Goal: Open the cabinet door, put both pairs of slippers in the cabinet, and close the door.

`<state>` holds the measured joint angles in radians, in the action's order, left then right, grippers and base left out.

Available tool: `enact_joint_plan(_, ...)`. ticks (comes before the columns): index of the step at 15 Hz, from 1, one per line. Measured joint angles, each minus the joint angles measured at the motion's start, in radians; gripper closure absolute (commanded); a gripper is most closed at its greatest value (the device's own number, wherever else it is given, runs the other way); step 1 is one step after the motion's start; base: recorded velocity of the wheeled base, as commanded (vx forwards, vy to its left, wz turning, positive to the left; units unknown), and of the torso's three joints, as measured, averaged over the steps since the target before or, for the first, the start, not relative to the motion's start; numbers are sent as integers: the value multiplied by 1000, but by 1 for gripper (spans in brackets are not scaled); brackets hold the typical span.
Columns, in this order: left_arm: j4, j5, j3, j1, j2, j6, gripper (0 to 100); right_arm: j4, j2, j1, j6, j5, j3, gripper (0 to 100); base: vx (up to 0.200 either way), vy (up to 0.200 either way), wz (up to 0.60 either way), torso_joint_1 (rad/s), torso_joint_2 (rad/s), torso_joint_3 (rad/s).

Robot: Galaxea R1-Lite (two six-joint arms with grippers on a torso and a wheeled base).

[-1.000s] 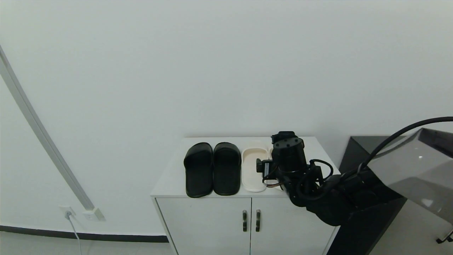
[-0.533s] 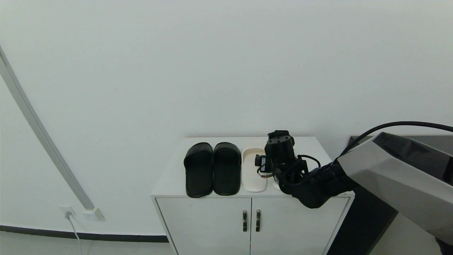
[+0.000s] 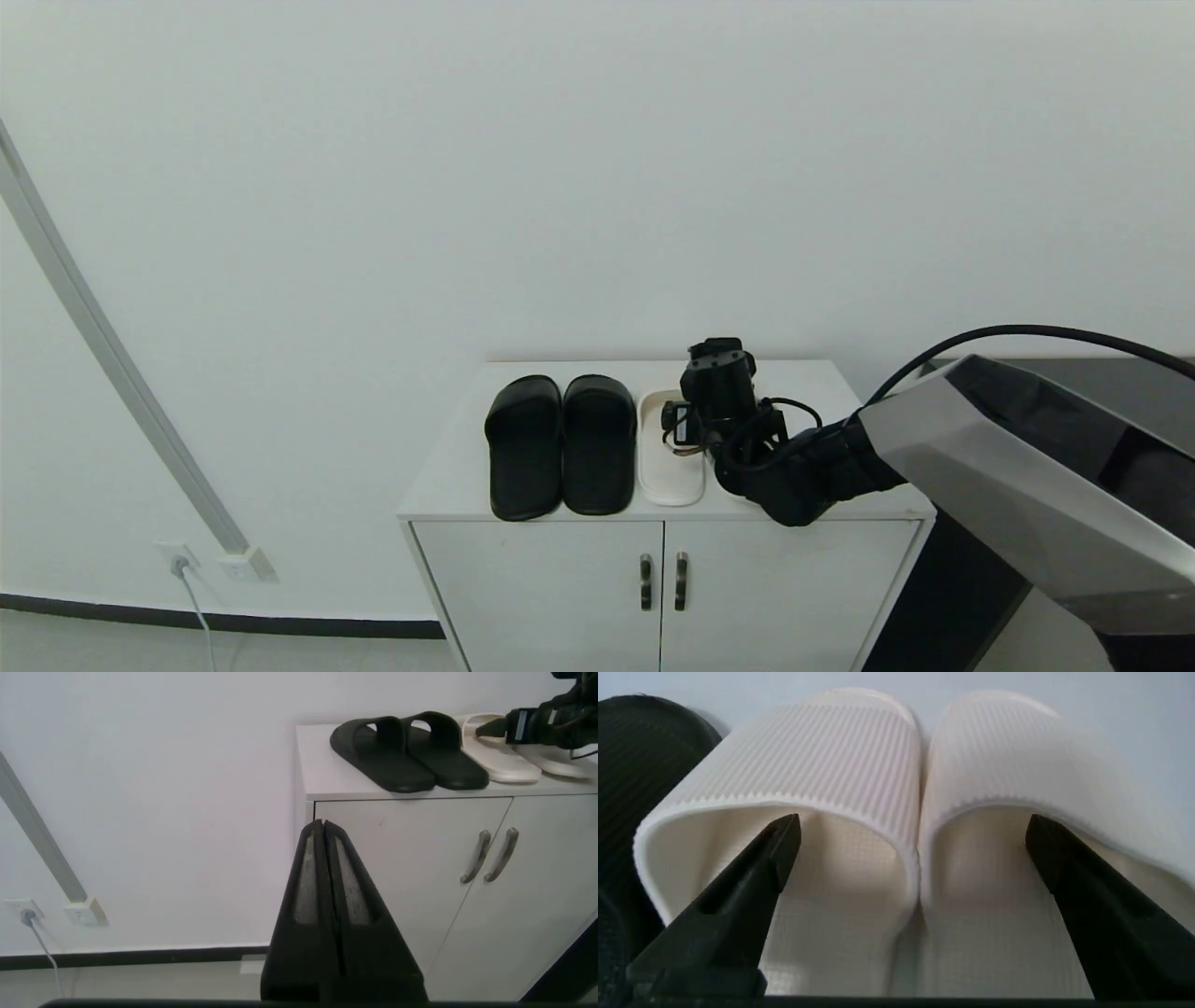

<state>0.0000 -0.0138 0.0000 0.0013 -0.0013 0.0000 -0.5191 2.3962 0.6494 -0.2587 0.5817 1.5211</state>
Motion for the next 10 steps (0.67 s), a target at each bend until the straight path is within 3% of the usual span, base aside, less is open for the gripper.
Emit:
enact_joint_plan(1,0,0,0,0,0,0,100,0,16,-3,2,2,17,100,0,0,0,0,0,0)
enact_joint_plan(10,0,1,0,0,0,-5,100,-4,21,-11,19,18,16,100,0,0,0,0,0,0)
